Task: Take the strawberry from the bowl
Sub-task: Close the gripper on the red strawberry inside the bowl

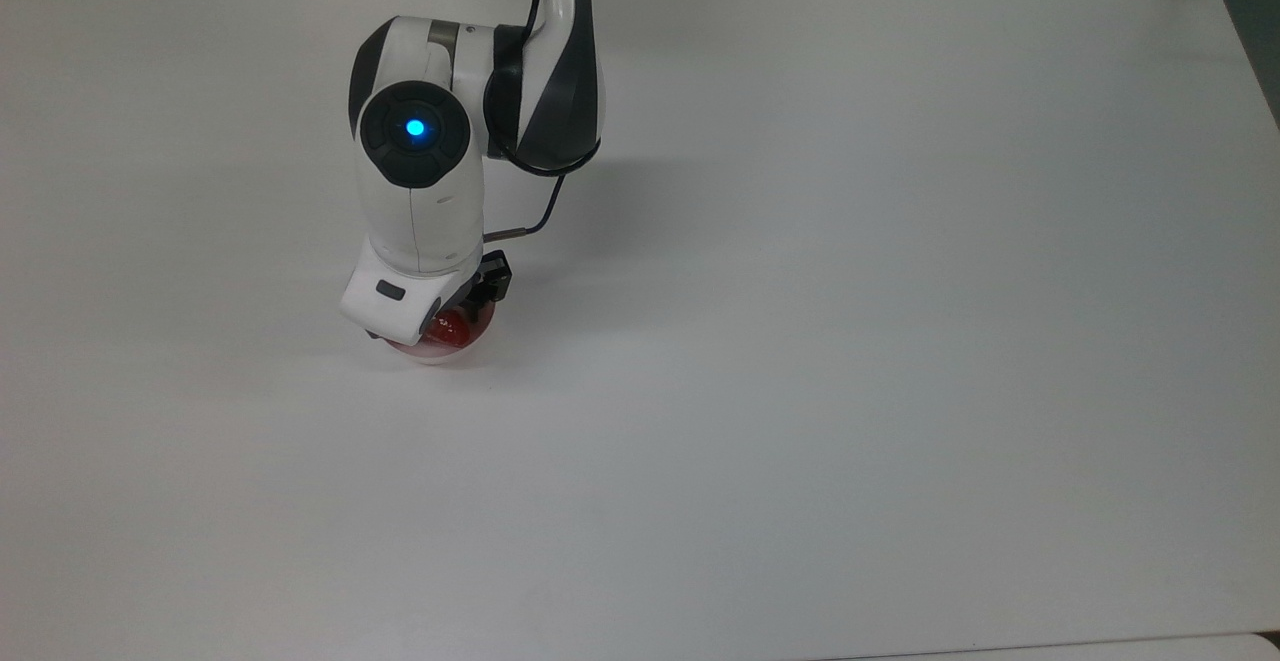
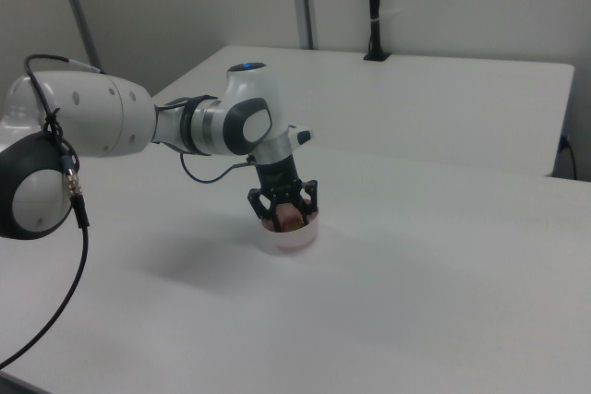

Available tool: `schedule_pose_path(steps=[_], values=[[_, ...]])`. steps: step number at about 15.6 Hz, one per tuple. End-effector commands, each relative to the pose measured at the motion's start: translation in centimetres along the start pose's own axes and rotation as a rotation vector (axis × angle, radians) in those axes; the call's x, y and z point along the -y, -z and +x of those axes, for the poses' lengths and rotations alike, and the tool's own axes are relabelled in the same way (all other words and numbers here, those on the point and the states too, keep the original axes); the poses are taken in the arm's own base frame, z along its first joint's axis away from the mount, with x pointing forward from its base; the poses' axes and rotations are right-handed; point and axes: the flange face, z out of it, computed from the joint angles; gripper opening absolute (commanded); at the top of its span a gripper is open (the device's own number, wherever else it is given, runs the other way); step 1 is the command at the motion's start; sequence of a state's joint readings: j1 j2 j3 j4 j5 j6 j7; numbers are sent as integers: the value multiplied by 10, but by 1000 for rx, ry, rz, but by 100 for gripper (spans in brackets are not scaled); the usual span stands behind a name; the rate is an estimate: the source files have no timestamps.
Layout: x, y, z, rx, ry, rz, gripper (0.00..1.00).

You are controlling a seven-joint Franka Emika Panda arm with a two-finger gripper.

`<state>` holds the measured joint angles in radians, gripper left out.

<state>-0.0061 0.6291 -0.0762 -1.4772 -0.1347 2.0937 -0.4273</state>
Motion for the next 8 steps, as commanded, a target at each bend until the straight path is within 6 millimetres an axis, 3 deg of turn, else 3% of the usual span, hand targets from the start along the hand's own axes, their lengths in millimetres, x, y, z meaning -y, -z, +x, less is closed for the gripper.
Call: schedule_pose_path(steps=[1,8], values=[[0,-1,2,-1,54,-22,53],[-3,15,-1,-25,9,-7,48]])
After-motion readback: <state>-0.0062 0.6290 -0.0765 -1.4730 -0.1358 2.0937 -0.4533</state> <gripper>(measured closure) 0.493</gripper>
